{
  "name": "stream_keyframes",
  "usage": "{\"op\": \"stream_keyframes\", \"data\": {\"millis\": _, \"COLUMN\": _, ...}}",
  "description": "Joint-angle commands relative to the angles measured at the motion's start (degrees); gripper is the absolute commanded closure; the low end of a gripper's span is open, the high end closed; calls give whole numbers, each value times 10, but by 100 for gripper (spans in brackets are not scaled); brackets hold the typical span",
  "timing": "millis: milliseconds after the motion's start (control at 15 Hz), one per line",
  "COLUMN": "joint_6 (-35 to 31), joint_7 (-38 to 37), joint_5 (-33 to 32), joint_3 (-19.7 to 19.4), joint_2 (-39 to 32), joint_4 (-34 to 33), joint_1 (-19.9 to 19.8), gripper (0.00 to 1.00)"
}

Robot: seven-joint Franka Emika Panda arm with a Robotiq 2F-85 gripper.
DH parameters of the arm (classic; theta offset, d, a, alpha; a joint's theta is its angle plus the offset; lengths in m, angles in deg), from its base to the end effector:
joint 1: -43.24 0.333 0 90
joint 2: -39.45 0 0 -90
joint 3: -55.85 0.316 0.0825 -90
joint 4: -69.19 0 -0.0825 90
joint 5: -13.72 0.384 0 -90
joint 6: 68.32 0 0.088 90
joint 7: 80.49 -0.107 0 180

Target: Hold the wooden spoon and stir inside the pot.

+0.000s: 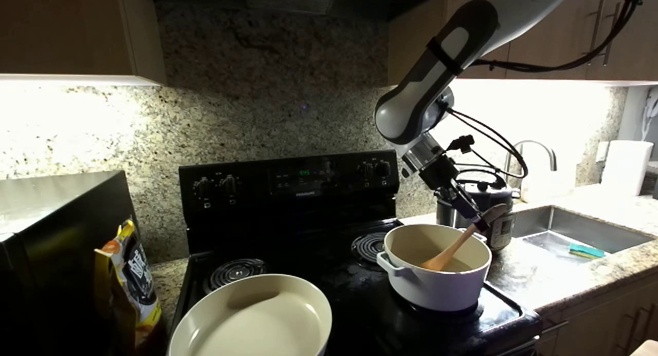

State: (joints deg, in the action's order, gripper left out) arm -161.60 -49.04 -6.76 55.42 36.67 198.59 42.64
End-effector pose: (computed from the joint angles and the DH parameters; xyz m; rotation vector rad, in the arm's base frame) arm 0.4426 -0.0436 0.3142 2.6463 0.9340 -1.0874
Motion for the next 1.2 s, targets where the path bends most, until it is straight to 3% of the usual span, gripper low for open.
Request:
{"op": "stream_keyframes", "data": {"millis": 0, "joint_6": -22, "joint_7": -21, "joint_5": 13, "joint_3": -9, "joint_2": 9, "joint_4": 0, "joint_1": -11, "gripper": 92}}
{"op": "stream_keyframes", "data": {"millis": 533, "joint_6": -31, "joint_7": -44, "joint_5": -11, "joint_3": -49, "joint_2": 19, "joint_4": 15, "joint_1": -45, "gripper": 92}}
{"op": "stream_keyframes", "data": {"millis": 1133, "joint_6": 32, "joint_7": -1, "joint_5": -29, "joint_3": -19, "joint_2": 7, "joint_4": 29, "joint_1": -21, "gripper": 92}}
